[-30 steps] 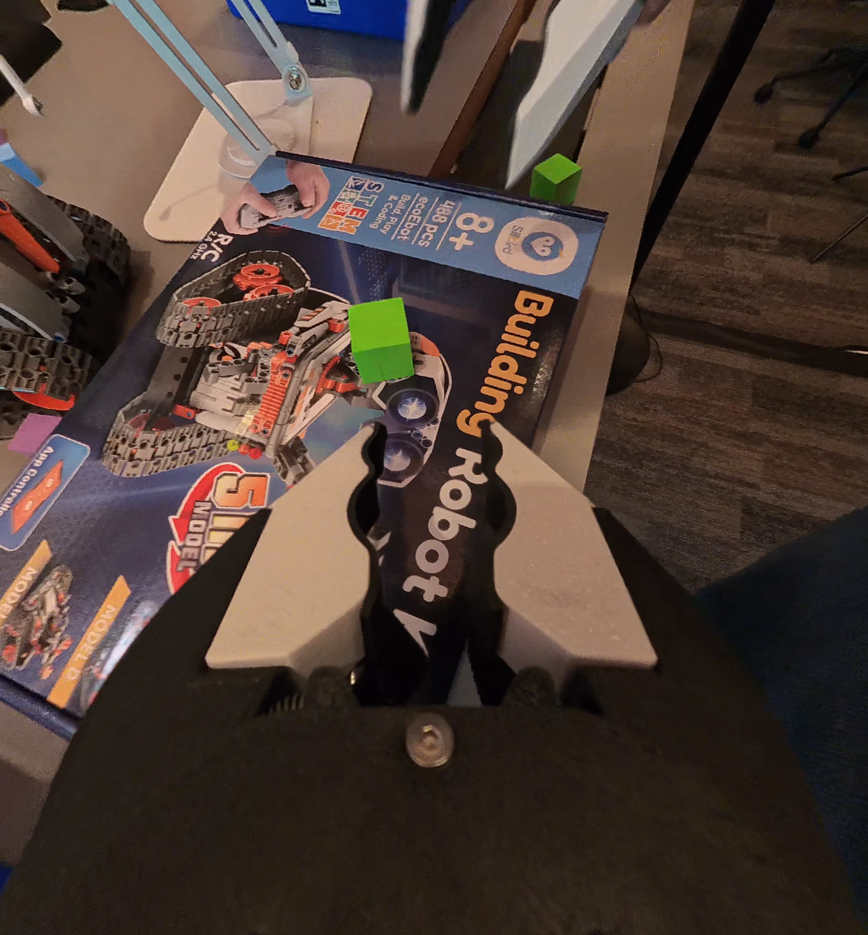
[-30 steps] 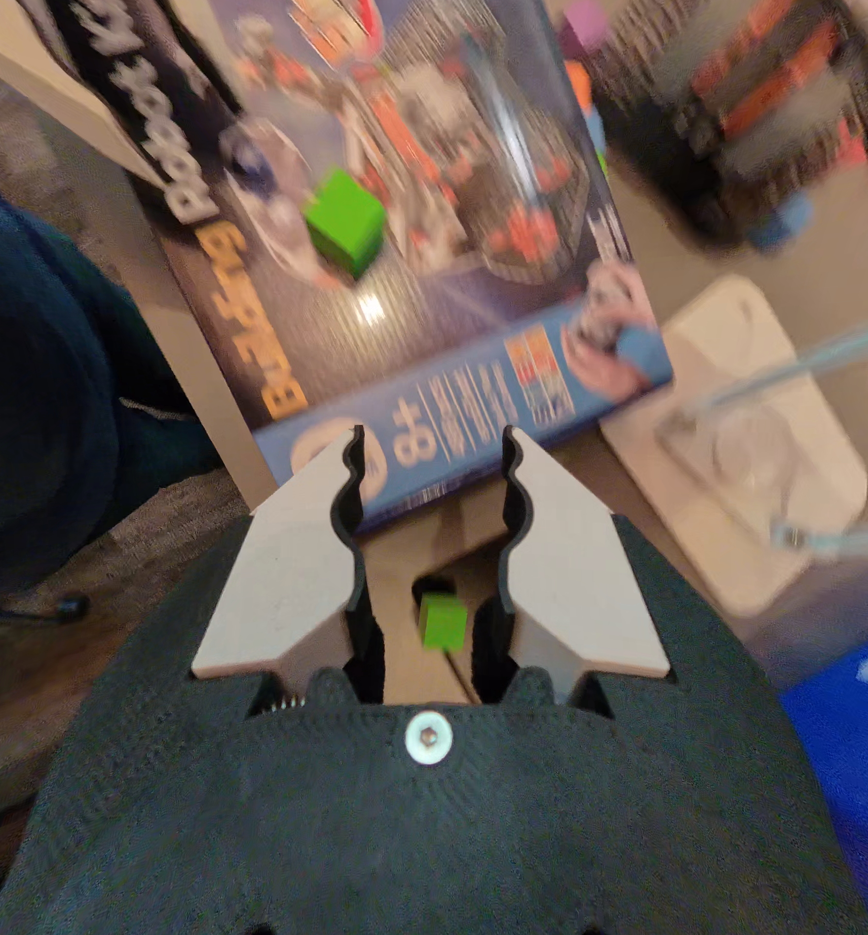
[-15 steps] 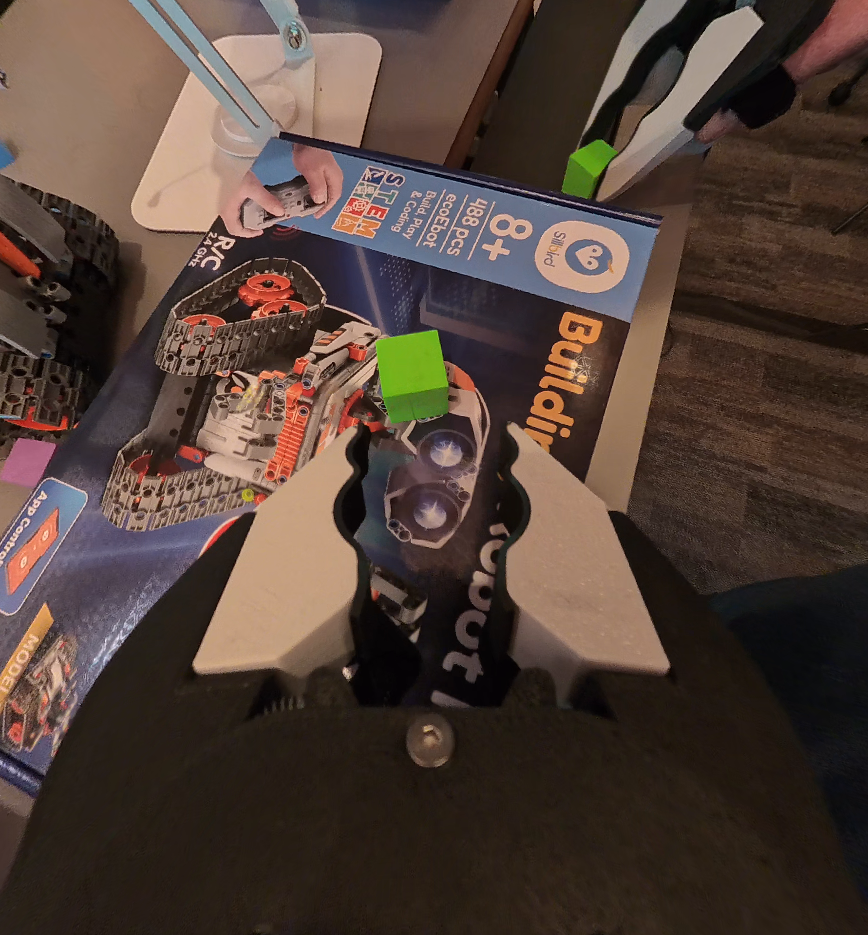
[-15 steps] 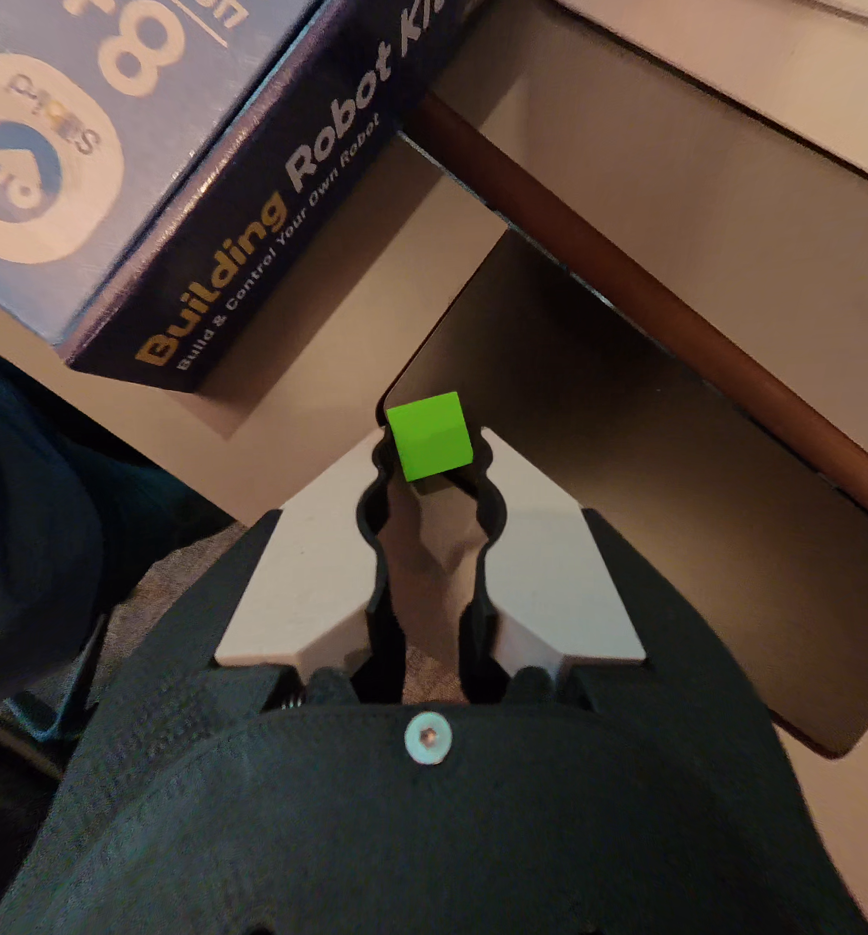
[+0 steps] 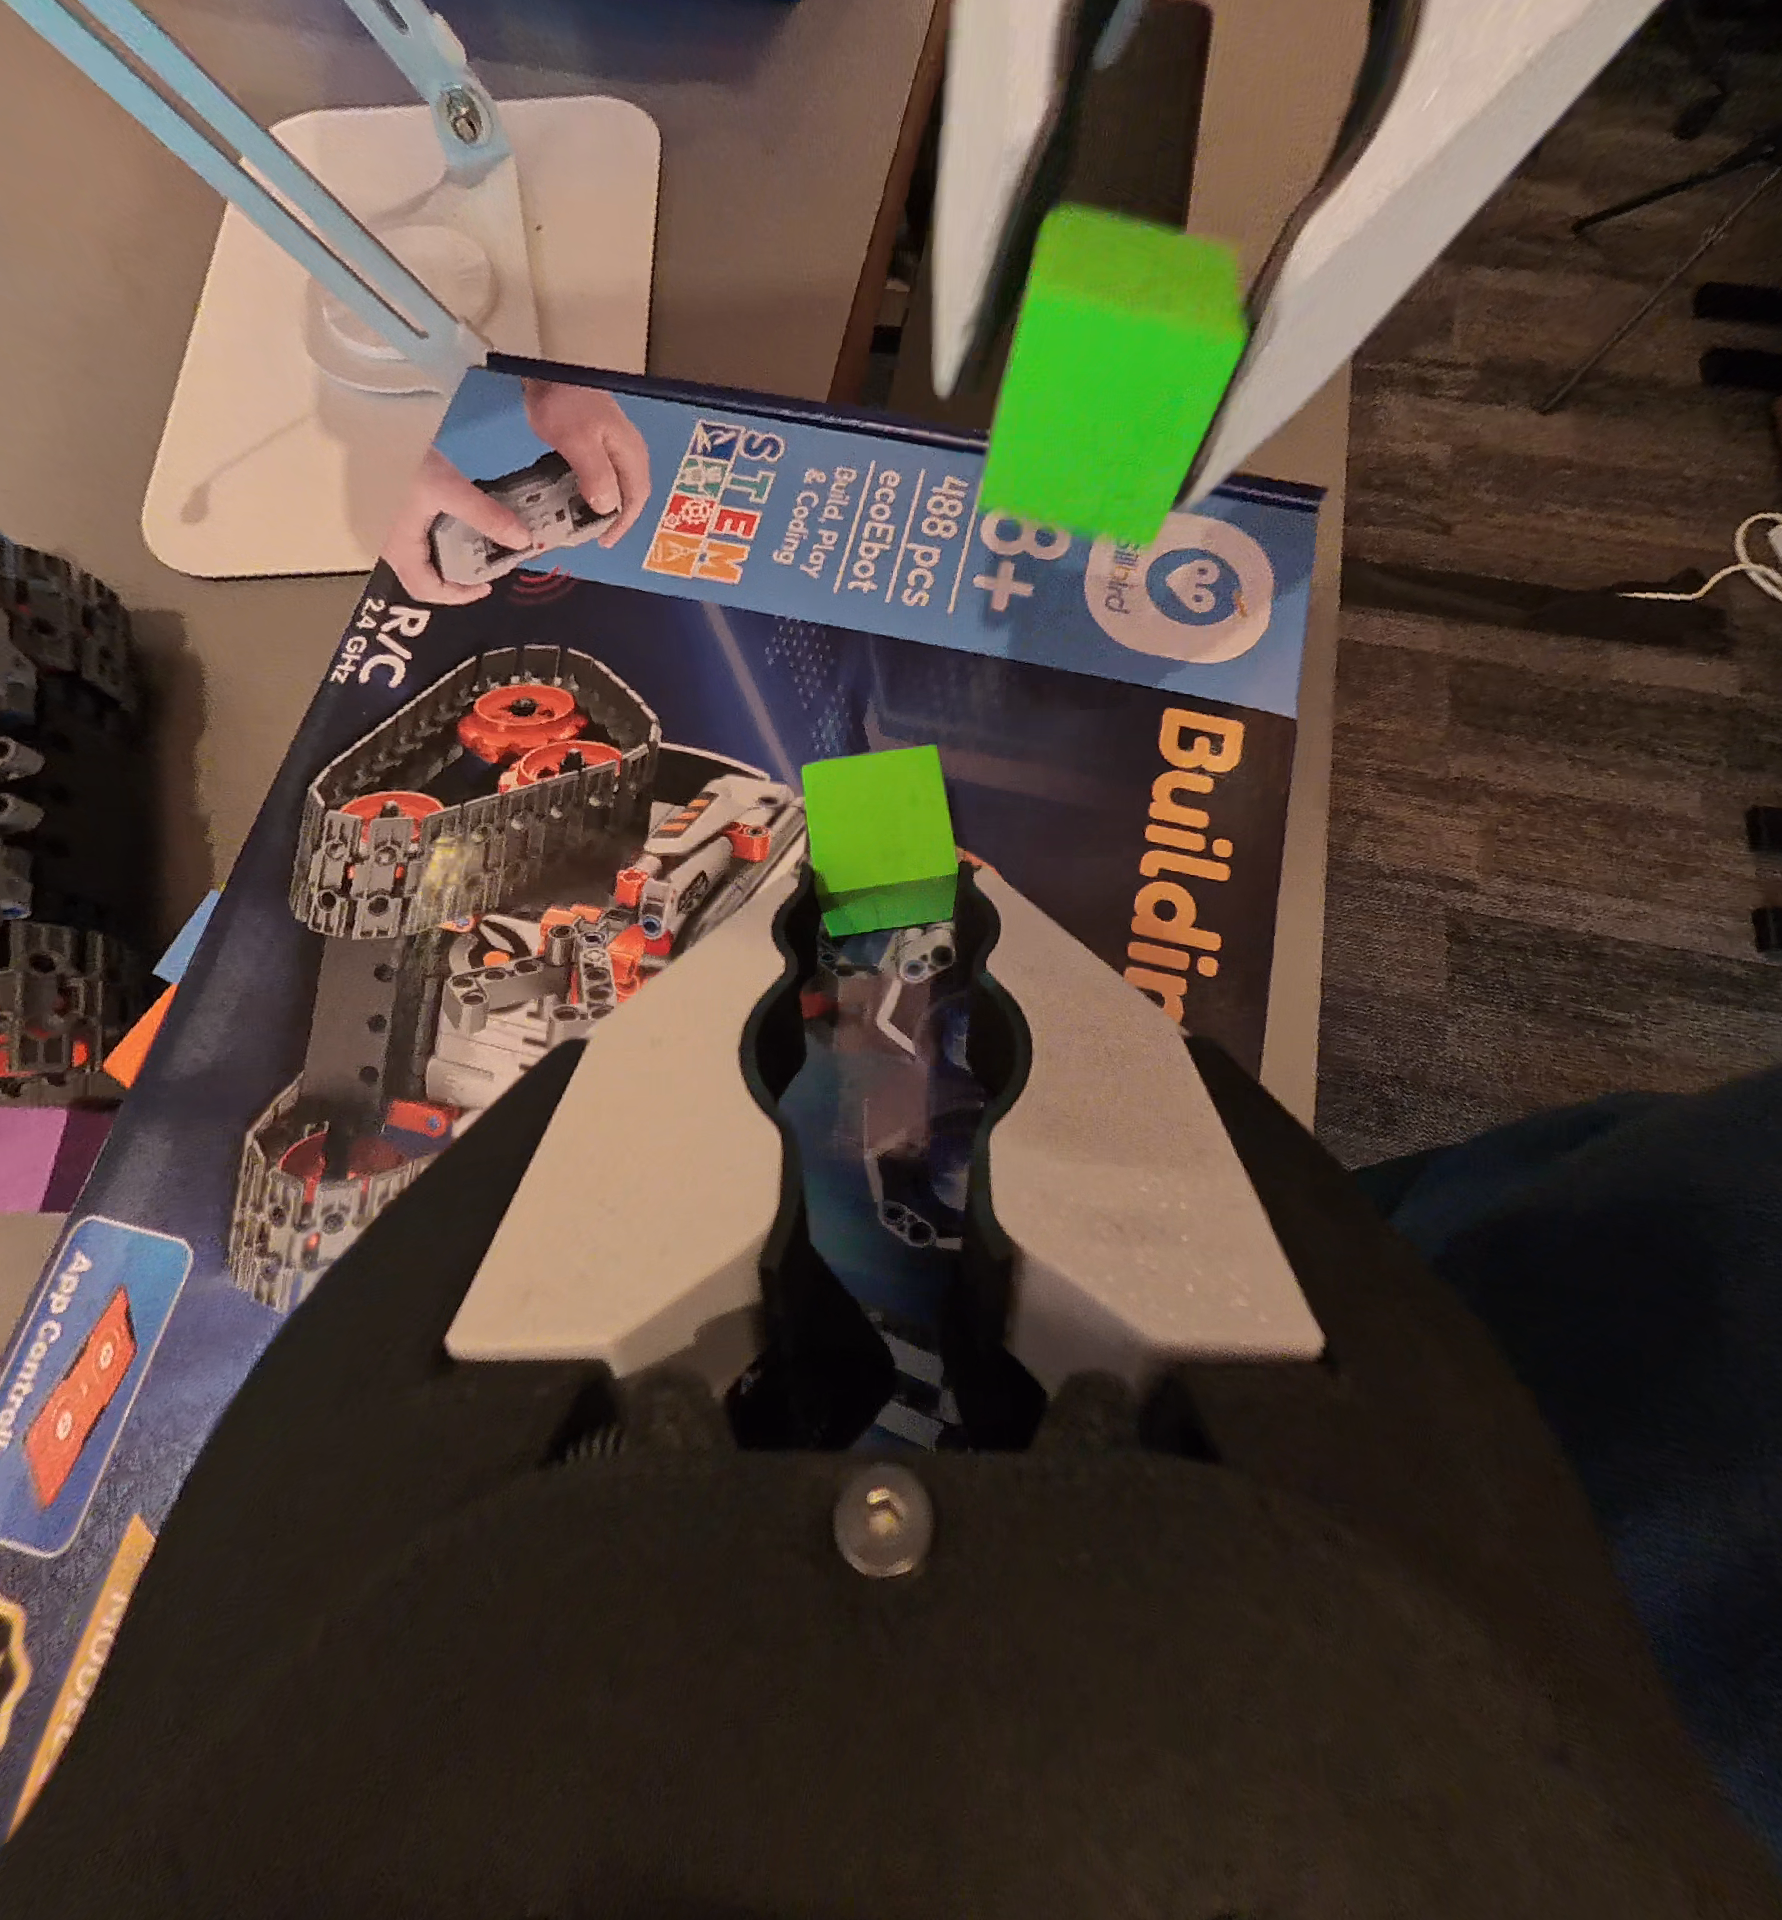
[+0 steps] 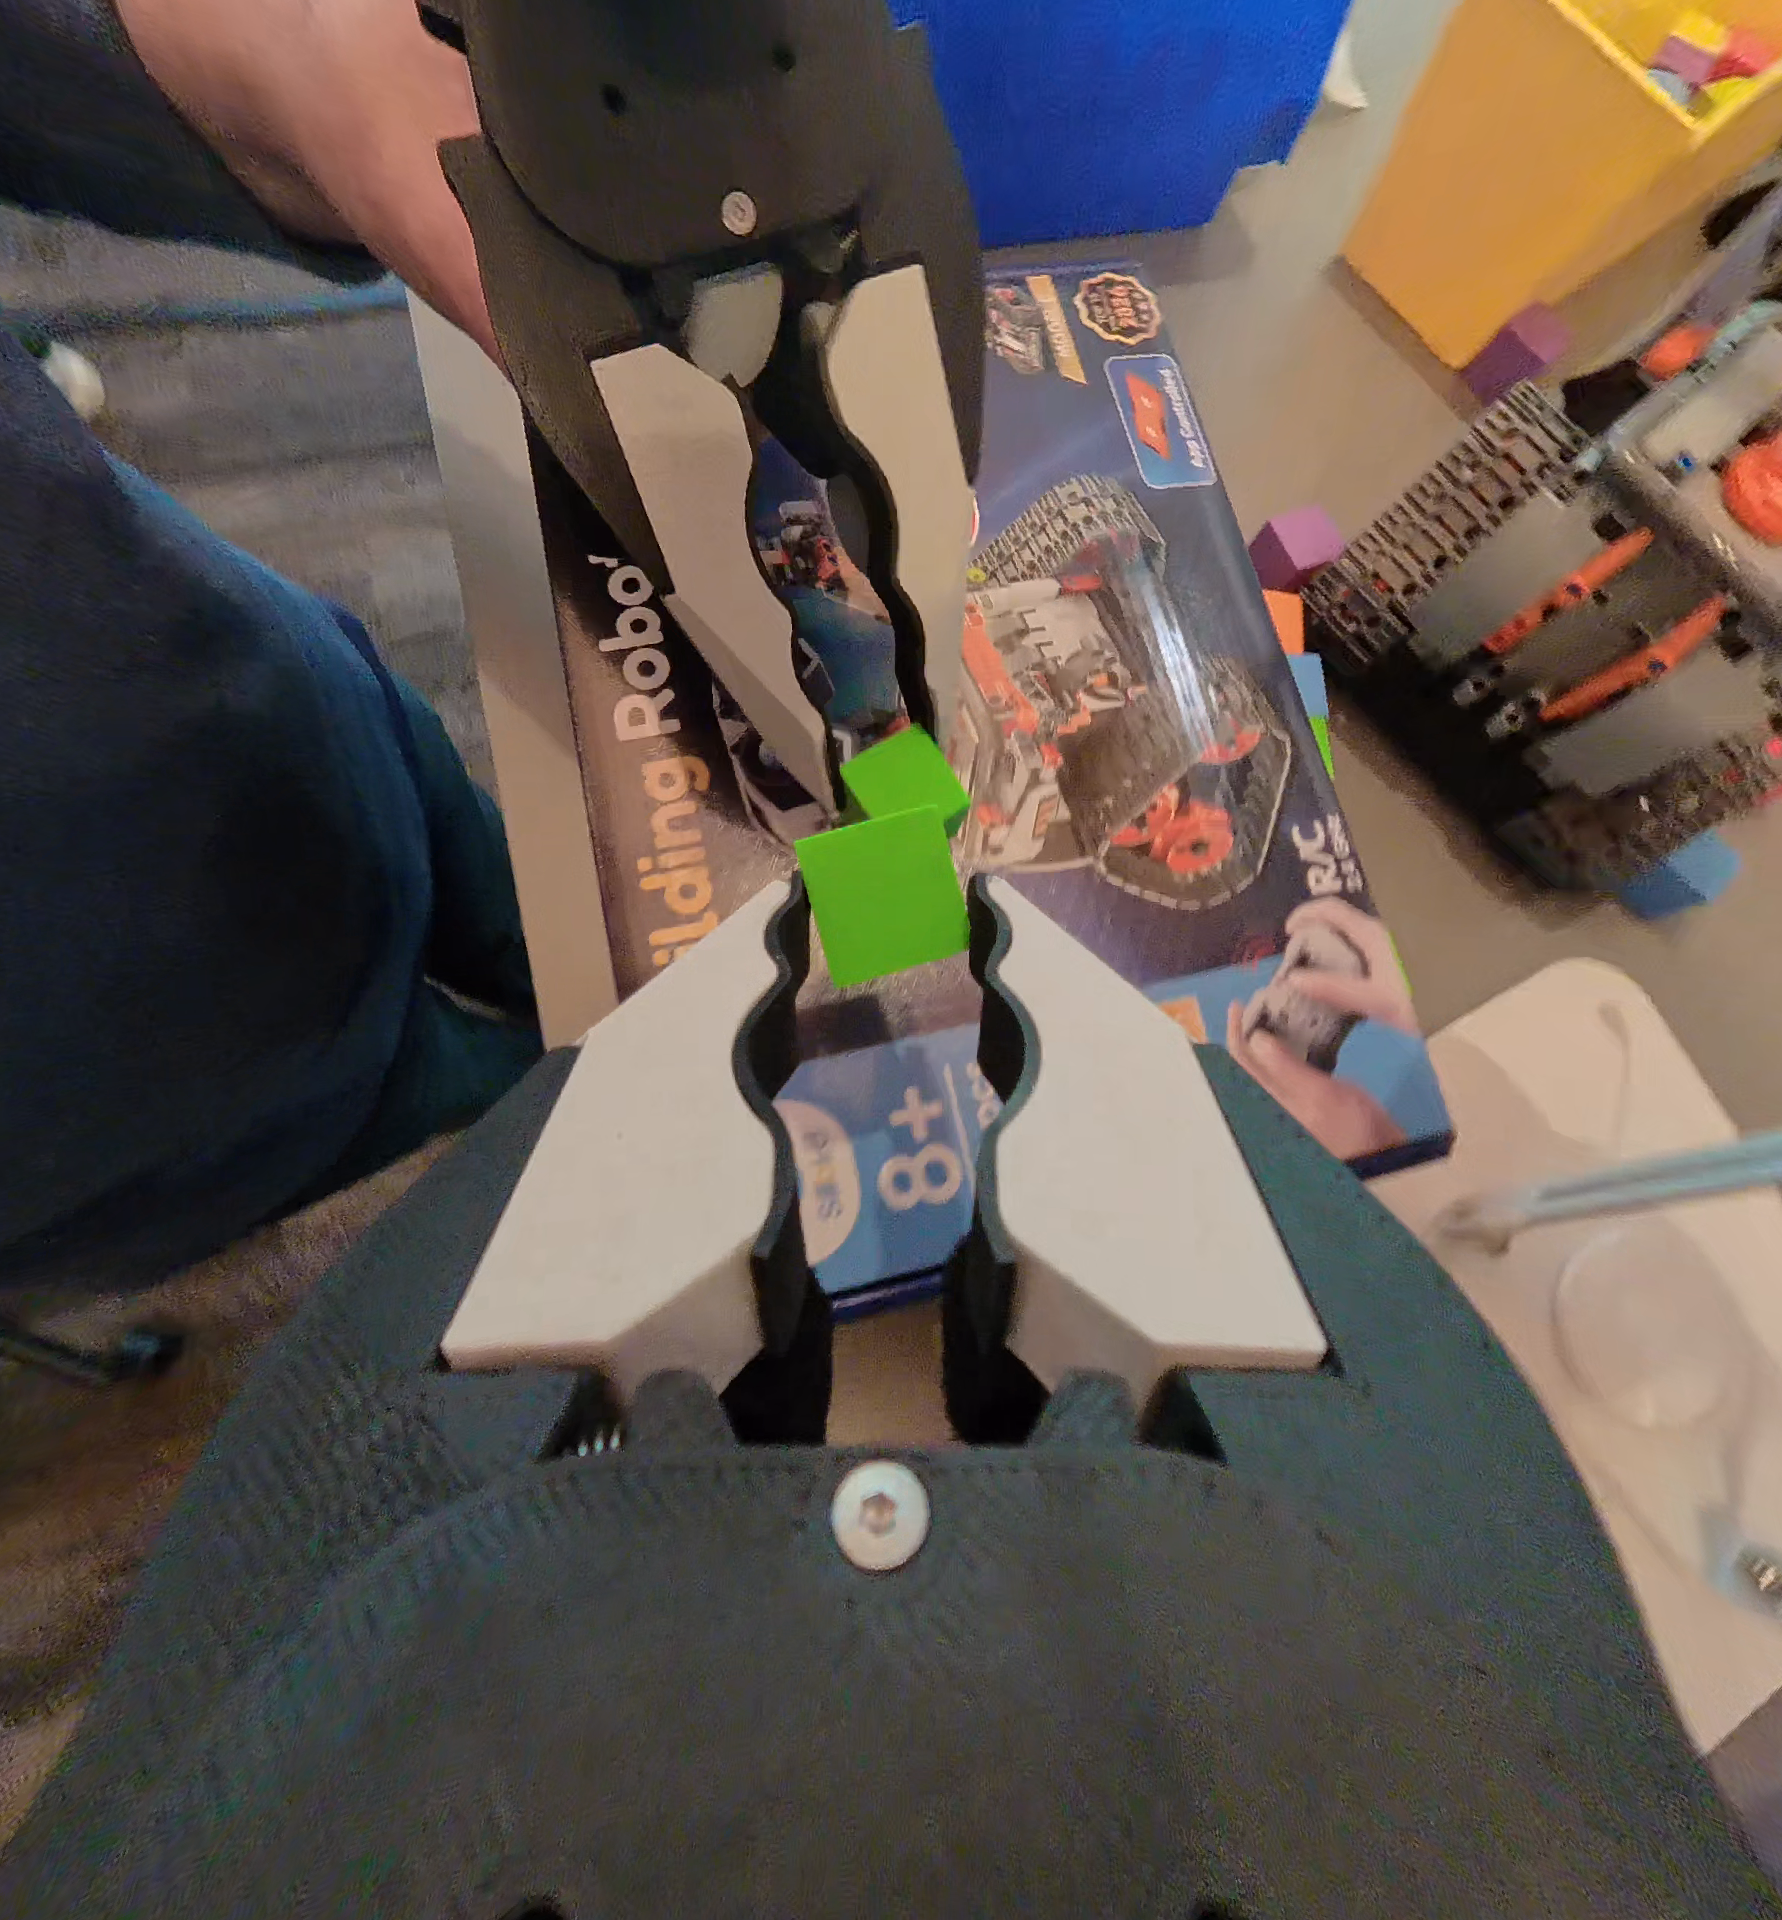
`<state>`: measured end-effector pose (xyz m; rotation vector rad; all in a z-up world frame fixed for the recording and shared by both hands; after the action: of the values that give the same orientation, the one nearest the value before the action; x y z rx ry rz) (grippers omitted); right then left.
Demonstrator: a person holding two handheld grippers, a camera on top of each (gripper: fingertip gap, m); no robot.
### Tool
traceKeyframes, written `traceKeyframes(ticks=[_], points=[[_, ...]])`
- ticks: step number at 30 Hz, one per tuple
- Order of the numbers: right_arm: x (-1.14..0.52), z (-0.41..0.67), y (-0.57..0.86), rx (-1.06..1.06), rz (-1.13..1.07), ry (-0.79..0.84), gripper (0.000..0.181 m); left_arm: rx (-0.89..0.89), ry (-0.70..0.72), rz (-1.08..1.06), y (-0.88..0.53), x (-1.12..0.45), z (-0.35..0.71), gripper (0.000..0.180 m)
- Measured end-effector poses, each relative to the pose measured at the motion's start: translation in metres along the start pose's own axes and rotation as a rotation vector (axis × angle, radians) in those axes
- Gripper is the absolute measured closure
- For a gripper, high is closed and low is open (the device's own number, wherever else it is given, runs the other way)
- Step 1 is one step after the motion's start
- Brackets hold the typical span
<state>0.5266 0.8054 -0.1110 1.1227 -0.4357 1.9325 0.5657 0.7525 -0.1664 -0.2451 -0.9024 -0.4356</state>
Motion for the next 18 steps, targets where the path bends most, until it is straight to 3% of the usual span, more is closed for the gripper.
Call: traceKeyframes(ticks=[4, 9, 18], points=[[-0.027, 0.018, 0.004, 0.133, 0.039, -0.108, 0.152, -0.011, -0.002, -0.026, 0.002, -0.002, -0.002, 0.149], [-0.049, 0.016, 0.001, 0.234, 0.105, -0.216, 0.152, -0.019, -0.004, -0.035, 0.004, -0.005, -0.007, 0.156], [-0.054, 0.013, 0.002, 0.292, 0.16, -0.238, 0.152, -0.038, -0.014, -0.042, 0.002, -0.009, -0.007, 0.166]])
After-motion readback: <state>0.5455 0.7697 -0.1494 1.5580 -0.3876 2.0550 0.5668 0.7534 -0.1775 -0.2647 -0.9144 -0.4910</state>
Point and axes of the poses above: each gripper's, where its closed fingertips meet, x back along the fingers, z out of its top, y = z × x across the jaws, the point moved 2 cm from there along x, back along the fingers, and after that the axes turned 13 degrees about -y, right-handed, at the moved point
